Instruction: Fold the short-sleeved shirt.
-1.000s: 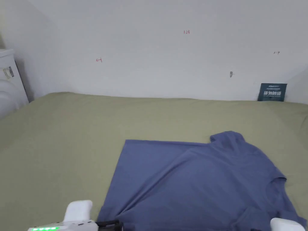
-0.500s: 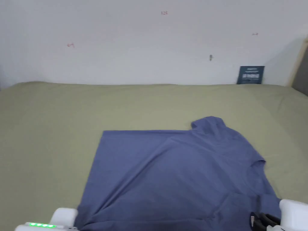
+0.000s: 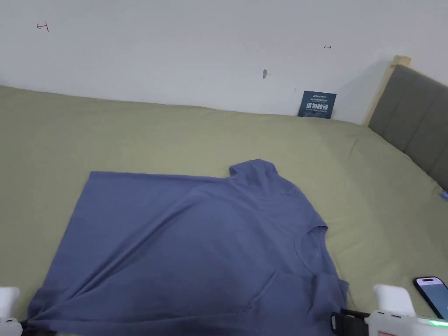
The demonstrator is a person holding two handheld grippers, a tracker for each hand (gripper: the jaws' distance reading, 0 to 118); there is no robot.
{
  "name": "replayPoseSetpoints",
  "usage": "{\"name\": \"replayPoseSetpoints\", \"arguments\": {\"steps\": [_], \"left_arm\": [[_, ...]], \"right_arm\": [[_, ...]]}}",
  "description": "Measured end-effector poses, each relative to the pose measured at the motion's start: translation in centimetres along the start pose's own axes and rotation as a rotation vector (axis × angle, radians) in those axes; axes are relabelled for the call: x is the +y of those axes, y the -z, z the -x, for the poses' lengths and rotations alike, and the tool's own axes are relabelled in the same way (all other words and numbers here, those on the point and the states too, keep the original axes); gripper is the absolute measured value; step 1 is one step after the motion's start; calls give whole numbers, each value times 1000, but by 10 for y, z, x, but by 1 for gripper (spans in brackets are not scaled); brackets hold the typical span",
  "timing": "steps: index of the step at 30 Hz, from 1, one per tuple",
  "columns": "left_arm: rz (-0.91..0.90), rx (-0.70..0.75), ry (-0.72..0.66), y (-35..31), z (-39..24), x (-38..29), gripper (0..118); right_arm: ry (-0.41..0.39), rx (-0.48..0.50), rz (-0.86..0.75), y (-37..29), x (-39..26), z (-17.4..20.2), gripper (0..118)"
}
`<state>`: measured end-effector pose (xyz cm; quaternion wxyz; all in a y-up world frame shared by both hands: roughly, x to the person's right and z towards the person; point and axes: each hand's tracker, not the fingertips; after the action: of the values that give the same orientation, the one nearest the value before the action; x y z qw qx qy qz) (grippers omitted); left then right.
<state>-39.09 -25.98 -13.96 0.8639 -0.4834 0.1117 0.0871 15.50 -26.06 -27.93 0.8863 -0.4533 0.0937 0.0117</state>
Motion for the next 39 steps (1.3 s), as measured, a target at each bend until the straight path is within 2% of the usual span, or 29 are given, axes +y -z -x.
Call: {"name": "replayPoseSetpoints", "arguments": {"steps": [3, 6, 7, 8, 9, 10, 14, 20, 25, 33, 39], "left_arm": [[17, -10, -17, 6, 5, 0, 1], [17, -26, -51, 8, 9, 0, 1], [16, -25, -51, 8, 9, 0, 1], [18, -24, -51, 8, 8, 0, 1], [20, -22, -49, 10, 8, 2, 1], [20, -20, -48, 9, 8, 3, 1], [17, -20, -44, 6, 8, 5, 1], [-24, -47, -50, -10, 14, 12, 1], [-41, -58, -26, -17, 11, 29, 1], [-13, -85, 20, -11, 15, 92, 1], [64, -88, 44, 17, 11, 147, 1]], "right_arm": [[-13, 17, 85, 22, -1, 1, 67], [33, 8, 129, 22, -3, 5, 64], [55, 41, 151, 20, -3, 5, 55], [63, 47, 163, 18, -2, 6, 7], [57, 25, 120, 16, -5, 9, 5], [20, -14, 94, 13, -6, 15, 5], [-31, -15, 35, -2, -6, 27, 5], [-50, -2, -51, -36, -2, 39, 5], [-31, 24, -76, -40, 20, 35, 5], [-57, 25, -78, -23, 91, 25, 5], [-58, 37, 4, 19, 149, 23, 5]]}}
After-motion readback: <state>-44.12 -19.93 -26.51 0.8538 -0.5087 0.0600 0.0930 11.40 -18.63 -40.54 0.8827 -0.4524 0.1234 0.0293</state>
